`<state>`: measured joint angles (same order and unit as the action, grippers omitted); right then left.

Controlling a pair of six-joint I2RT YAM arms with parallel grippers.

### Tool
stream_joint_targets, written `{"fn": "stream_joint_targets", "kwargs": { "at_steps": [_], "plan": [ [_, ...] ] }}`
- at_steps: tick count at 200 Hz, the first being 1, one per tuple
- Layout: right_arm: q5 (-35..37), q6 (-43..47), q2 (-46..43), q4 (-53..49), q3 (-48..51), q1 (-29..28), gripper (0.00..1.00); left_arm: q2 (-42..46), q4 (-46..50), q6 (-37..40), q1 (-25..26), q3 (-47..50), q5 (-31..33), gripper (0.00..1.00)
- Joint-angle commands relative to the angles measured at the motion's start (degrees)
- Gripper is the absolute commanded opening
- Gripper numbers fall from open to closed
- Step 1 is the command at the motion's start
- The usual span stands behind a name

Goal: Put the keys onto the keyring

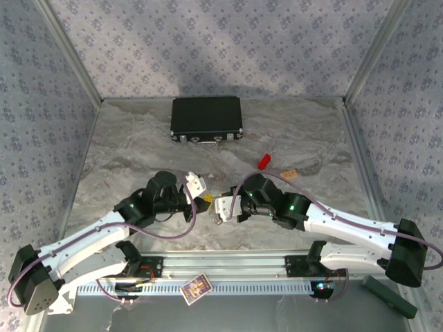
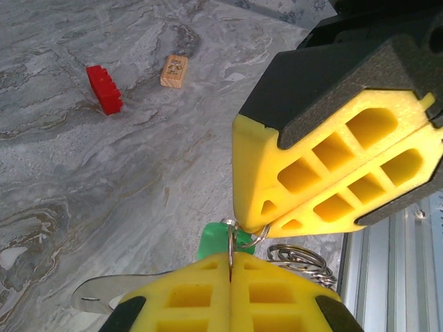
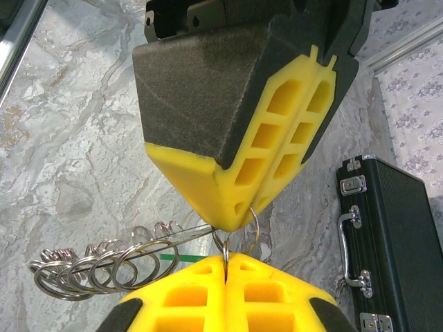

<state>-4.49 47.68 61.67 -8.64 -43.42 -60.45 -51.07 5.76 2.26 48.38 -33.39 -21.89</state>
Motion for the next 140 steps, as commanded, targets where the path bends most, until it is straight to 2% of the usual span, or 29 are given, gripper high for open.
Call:
{"fn": "stream_joint_targets", "kwargs": {
  "at_steps": [1,15,53,74,102,140],
  "plan": [
    [-1.1,0.8,0.2,-2.0,-1.5,-0.7,0.08,0.4,-4.1,-0.1,0.0,-0.7,-0.5,0.0],
    [-1.2,0.4,-0.2,-2.8,-1.5,-0.6,0.2,0.8,-4.2,0.7,0.0,-0.6,-0.5,0.0],
    [-4.4,-4.3,-3.2,-7.5,-1.2,1.4,0.37,2.2,-6.9,5.1,0.1,1.2,0.1,0.0],
    [-11.8,-11.0,-6.0,-8.7,-0.3,6.0,0.38,2.5,-9.5,9.4,0.1,2.7,0.2,0.0],
    [-18.0,-22.3,-9.6,-1.4,3.5,13.1,0.37,2.5,-14.2,17.5,0.1,5.2,-1.6,0.0],
    [-28.4,-29.5,-9.4,9.4,6.5,15.4,0.28,2.7,-17.1,22.6,0.1,6.8,-3.7,0.0]
  ]
}}
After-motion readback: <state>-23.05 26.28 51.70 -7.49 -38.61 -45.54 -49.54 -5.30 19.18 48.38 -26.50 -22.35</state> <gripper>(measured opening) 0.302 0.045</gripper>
